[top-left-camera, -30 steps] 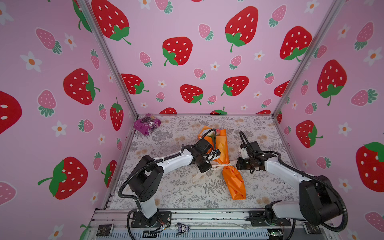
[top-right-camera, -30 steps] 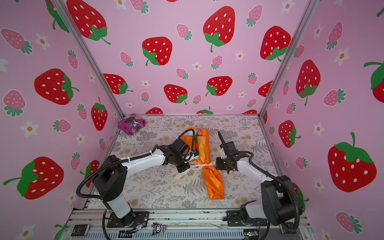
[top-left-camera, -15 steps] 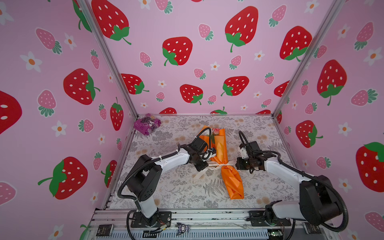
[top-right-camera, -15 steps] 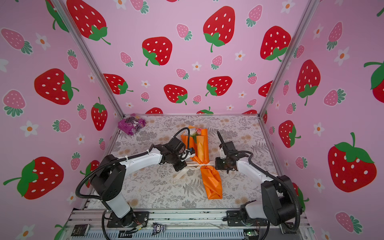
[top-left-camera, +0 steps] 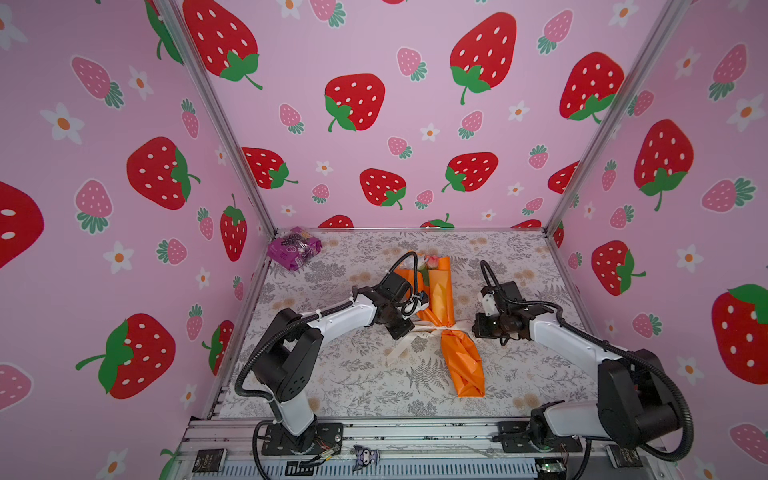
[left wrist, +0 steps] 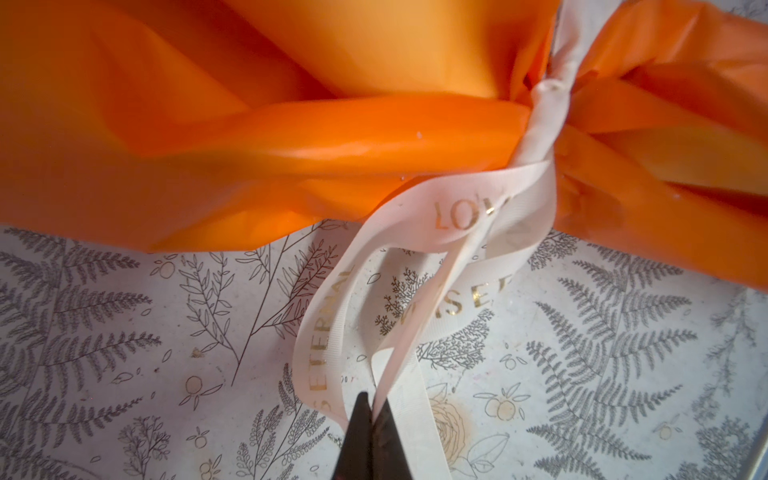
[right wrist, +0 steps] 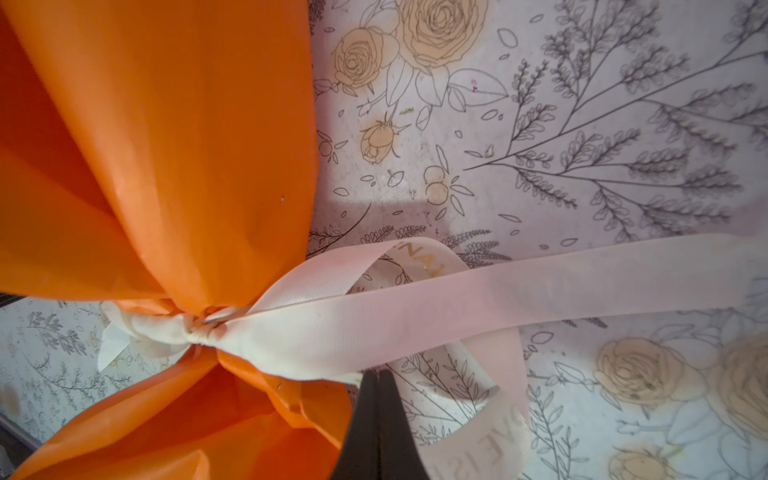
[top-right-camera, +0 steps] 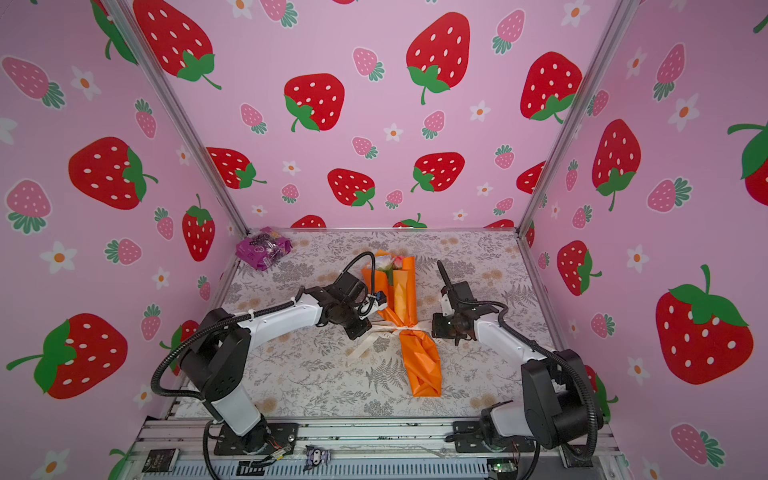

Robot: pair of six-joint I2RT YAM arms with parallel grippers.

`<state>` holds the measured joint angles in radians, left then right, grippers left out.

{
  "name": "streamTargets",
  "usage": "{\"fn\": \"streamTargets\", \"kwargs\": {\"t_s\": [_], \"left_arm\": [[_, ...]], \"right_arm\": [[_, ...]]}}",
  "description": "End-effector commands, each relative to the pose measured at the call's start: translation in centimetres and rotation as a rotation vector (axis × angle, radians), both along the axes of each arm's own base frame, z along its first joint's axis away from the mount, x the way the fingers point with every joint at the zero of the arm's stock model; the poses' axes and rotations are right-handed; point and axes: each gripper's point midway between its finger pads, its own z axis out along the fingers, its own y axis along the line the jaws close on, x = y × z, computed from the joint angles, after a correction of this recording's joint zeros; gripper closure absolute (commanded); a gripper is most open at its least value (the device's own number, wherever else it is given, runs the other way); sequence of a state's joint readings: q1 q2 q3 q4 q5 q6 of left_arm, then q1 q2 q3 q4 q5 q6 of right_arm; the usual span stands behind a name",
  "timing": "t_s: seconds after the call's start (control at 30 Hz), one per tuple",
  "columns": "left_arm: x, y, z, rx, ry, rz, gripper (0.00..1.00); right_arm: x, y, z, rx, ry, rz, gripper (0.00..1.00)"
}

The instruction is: Tie the bouquet of fake flowers

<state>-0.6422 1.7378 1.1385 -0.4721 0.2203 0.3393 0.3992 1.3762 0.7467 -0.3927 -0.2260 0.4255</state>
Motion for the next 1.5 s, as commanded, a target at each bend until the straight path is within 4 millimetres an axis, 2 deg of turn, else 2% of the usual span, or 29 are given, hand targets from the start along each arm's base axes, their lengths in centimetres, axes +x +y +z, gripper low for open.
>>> {"fn": "streamTargets", "kwargs": {"t_s": [0.0,0.2,0.27,0.33,0.37,0.47,0.53,0.67,0.83,1.0,1.17,1.27,1.37,1.43,1.47], "left_arm": [[-0.1,6.4,-1.9,0.225,0.052,0.123,1.00],[-0.1,7.1,-2.3,0.256,0.064,0.133,1.00],[-0.4,6.6,-2.1,0.234,0.079,0.104,1.00],[-0.7,5.8,-1.7,0.208,0.075,0.071,1.00],[-0.8,5.5,-1.5,0.199,0.071,0.060,1.00],[-1.2,5.3,-1.4,0.197,0.070,0.049,1.00],[-1.2,5.1,-1.4,0.201,0.068,0.045,1.00],[-1.2,5.0,-1.3,0.199,0.067,0.046,1.00],[-1.1,4.8,-1.1,0.191,0.066,0.053,1.00],[-1.2,4.8,-1.0,0.184,0.065,0.054,1.00],[-1.1,4.6,-0.8,0.178,0.065,0.051,1.00],[-1.1,4.6,-0.8,0.173,0.063,0.052,1.00],[-1.0,4.6,-0.7,0.172,0.059,0.054,1.00],[-1.0,4.7,-0.7,0.178,0.056,0.056,1.00],[-1.0,4.9,-0.7,0.185,0.054,0.060,1.00]], "right_arm": [[-0.5,-5.2,-2.2,-0.196,0.062,-0.126,1.00],[-0.7,-5.3,-2.4,-0.190,0.071,-0.121,1.00],[-0.9,-4.4,-2.2,-0.140,0.075,-0.079,1.00],[-0.5,-2.5,-0.4,-0.049,0.029,-0.026,1.00],[-0.5,-0.5,1.0,0.051,-0.008,0.038,1.00],[-1.8,4.5,4.9,0.300,-0.080,0.215,0.84],[-2.2,6.1,5.5,0.334,-0.100,0.259,0.77],[-3.3,8.2,4.4,0.340,-0.087,0.327,0.66],[-4.4,10.0,2.6,0.333,-0.035,0.379,0.64],[-4.5,10.0,0.4,0.285,0.007,0.380,0.62],[-4.8,10.4,-0.6,0.274,0.030,0.396,0.63],[-5.0,10.6,-1.1,0.278,0.048,0.407,0.72],[-5.2,10.6,-1.3,0.269,0.053,0.410,0.91],[-5.0,10.1,-1.4,0.237,0.047,0.390,0.94],[-4.7,9.5,-1.4,0.204,0.037,0.365,0.99]]}}
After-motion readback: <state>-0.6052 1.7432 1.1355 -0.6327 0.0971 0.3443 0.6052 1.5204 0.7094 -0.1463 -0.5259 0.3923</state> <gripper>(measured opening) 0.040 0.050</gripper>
